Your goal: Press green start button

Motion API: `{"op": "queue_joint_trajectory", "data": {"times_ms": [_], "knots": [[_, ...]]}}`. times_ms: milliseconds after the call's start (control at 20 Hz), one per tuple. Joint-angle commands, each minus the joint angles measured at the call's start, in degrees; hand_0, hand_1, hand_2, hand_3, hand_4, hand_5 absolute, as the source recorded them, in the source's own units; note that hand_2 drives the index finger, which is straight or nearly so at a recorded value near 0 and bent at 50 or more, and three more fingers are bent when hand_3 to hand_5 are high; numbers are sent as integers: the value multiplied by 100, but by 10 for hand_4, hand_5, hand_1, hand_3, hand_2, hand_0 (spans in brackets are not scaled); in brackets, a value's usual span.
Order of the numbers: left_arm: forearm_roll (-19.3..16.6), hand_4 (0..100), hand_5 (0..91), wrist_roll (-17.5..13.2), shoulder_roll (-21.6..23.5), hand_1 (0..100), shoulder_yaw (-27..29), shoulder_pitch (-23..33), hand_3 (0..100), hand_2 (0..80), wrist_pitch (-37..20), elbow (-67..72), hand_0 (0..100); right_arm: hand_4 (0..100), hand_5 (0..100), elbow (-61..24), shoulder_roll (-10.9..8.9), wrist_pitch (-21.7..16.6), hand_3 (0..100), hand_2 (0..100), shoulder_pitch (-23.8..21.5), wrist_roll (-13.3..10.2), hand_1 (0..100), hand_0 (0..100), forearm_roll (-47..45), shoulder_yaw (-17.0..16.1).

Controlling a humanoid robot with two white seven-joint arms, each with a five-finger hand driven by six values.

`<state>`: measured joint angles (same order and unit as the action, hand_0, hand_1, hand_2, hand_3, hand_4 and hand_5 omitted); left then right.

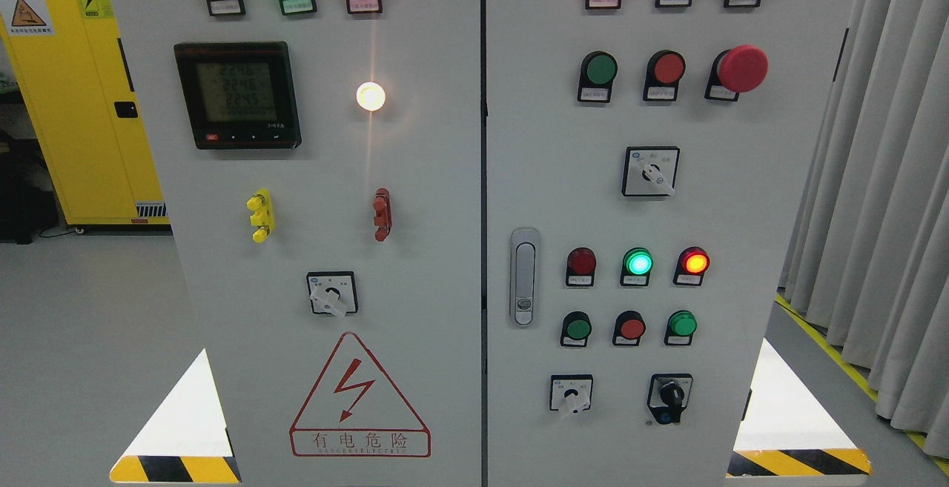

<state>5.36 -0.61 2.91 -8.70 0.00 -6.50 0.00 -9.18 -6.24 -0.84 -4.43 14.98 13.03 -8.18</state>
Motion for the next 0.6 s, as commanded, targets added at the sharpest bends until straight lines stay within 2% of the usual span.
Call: {"op": "queue_joint_trajectory", "data": {"times_ms": [0, 350, 450, 550], "knots": [[0, 0, 0, -18, 26, 556, 0, -132, 0, 0, 0, -141, 120, 0, 0, -5, 9, -3, 0, 0, 4, 5, 320, 188, -11, -17], [0, 0, 0, -18, 26, 556, 0, -132, 0, 0, 0, -141, 120, 0, 0, -179, 18, -3, 0, 0, 39, 128, 319, 188, -2, -263], [0, 0, 0, -27, 26, 556, 0, -141, 0, 0, 0, -141, 120, 0, 0, -705, 53, -12, 0, 0, -48, 128, 319, 187, 15, -228], [0, 0, 0, -18, 26, 556, -9, -132, 0, 0, 0, -149, 120, 0, 0, -1408, 175, -12, 0, 0, -285, 119, 321, 186, 51, -246]]}}
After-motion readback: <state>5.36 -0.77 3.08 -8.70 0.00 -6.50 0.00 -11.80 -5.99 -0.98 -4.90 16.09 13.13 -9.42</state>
